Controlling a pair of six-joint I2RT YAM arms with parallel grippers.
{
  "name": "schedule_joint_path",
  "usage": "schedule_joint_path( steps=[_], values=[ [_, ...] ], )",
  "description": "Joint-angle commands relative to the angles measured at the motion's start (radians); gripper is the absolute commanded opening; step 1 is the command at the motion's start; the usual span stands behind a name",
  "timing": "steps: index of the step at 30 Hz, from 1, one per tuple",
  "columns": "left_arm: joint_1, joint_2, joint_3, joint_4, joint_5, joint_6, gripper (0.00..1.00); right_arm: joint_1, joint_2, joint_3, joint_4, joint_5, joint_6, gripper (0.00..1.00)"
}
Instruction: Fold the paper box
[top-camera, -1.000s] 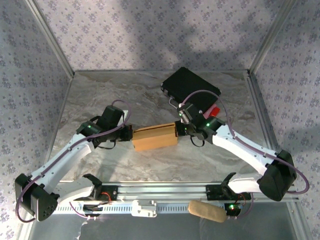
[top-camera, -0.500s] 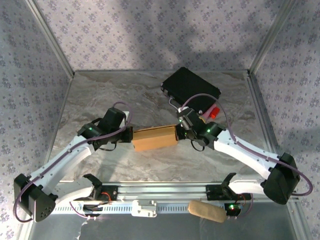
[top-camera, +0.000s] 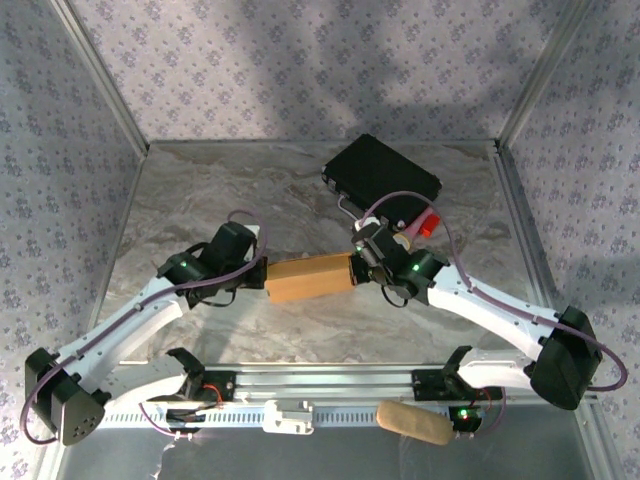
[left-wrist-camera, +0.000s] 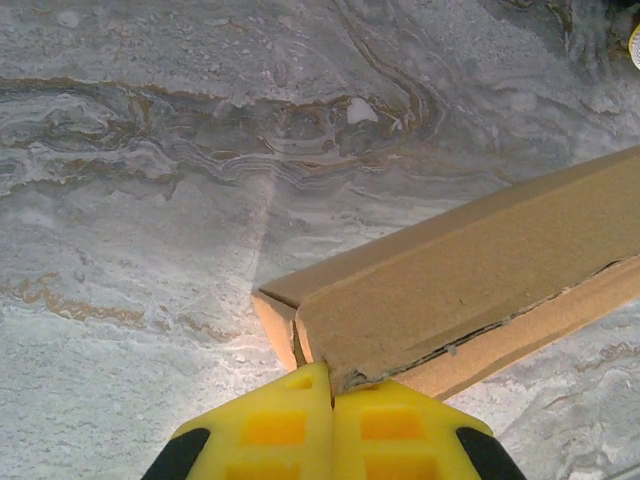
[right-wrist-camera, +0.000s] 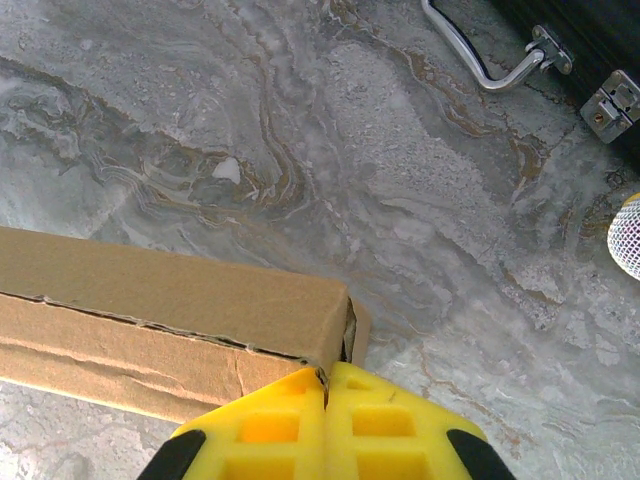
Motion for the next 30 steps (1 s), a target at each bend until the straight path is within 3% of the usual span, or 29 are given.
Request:
schedule_joint_path(
  steps=[1, 3, 10, 15, 17, 20, 25, 30],
  values=[
    [-0.033, 0.023, -0.053, -0.117, 0.000, -0.039, 0.03, 0.015, -0.012, -0.020, -0.086, -0.014, 0.008, 0.00],
    [-0.043, 0.019, -0.056, -0.117, -0.012, -0.050, 0.03, 0.016, -0.021, -0.017, -0.089, -0.021, 0.022, 0.01],
    [-0.070, 0.021, -0.054, -0.116, -0.057, -0.081, 0.03, 0.021, -0.122, -0.010, -0.093, -0.055, 0.119, 0.37],
    [-0.085, 0.026, -0.048, -0.105, -0.068, -0.095, 0.02, 0.024, -0.244, -0.043, -0.044, -0.107, 0.282, 0.53],
    [-0.091, 0.031, -0.044, -0.105, -0.073, -0.097, 0.03, 0.023, -0.280, -0.055, -0.038, -0.098, 0.387, 0.59],
    [-0.099, 0.033, -0.035, -0.111, -0.081, -0.102, 0.03, 0.011, -0.325, -0.088, -0.048, -0.077, 0.692, 0.71],
    [-0.108, 0.035, -0.031, -0.110, -0.087, -0.106, 0.03, -0.004, -0.338, -0.189, 0.138, -0.127, 1.060, 0.83],
    [-0.114, 0.039, -0.035, -0.106, -0.089, -0.109, 0.03, -0.023, -0.306, -0.254, 0.259, -0.174, 1.246, 0.85]
  ],
)
